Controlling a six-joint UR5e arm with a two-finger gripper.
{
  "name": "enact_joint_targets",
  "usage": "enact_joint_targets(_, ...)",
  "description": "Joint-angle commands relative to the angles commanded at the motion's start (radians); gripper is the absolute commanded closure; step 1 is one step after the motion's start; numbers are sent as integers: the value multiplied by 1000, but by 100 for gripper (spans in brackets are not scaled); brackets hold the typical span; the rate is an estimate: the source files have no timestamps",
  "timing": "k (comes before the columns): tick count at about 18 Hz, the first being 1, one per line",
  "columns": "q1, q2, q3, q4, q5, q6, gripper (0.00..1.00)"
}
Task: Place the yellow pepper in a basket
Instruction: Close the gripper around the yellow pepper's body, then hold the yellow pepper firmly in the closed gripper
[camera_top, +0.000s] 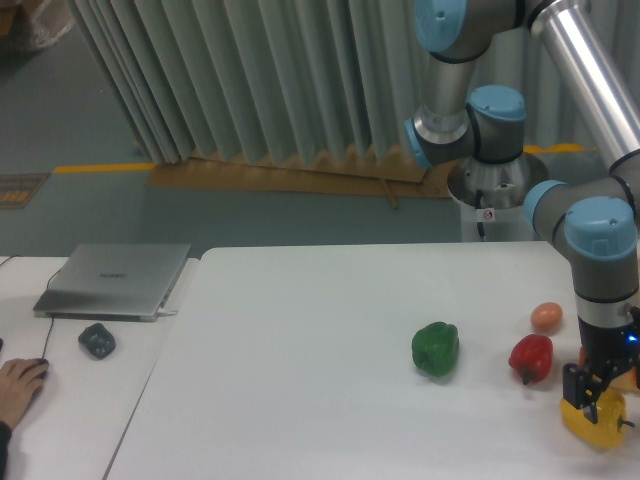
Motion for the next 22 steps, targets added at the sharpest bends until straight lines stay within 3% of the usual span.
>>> enact_joint_targets(22, -14, -46, 3, 3, 31, -95, 0)
